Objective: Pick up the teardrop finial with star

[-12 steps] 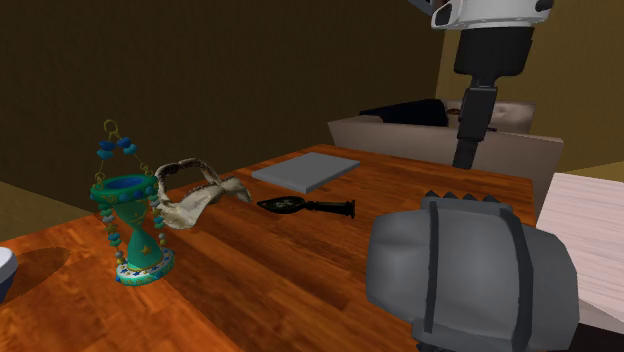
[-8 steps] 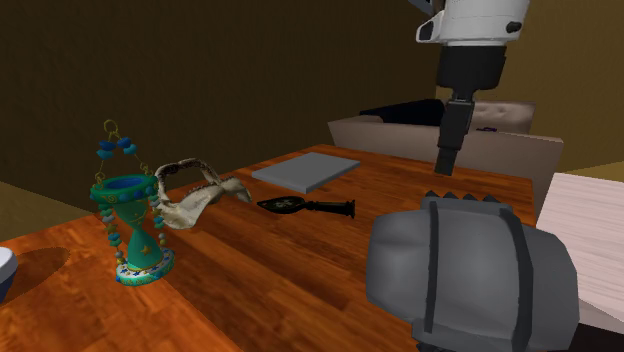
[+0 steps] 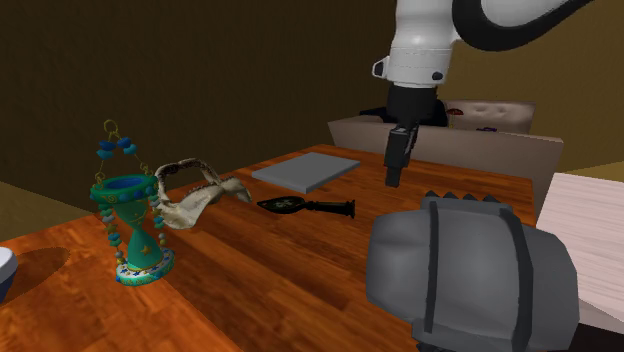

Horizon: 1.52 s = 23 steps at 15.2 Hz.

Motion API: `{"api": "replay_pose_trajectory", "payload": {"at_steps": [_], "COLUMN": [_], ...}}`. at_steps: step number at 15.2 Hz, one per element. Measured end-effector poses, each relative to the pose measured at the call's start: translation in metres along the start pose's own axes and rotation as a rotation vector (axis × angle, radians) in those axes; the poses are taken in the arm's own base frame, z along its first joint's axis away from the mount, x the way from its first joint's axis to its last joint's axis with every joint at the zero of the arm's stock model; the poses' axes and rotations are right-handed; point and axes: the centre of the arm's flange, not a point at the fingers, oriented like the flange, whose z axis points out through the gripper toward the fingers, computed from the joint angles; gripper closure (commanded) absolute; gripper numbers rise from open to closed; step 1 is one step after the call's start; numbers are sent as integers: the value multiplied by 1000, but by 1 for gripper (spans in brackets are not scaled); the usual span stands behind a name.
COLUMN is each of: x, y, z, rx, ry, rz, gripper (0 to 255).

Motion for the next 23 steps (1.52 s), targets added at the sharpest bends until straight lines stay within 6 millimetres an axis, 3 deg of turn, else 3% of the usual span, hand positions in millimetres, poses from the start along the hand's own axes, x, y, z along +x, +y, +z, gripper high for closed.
{"api": "replay_pose_trajectory", "payload": {"at_steps": [16,23], "x": [155,218], "y": [67,91], "z": [121,163], "rx": [-29,-41], "ry": [48,68], "rz": [-61,-86], "gripper": [0,0]}}
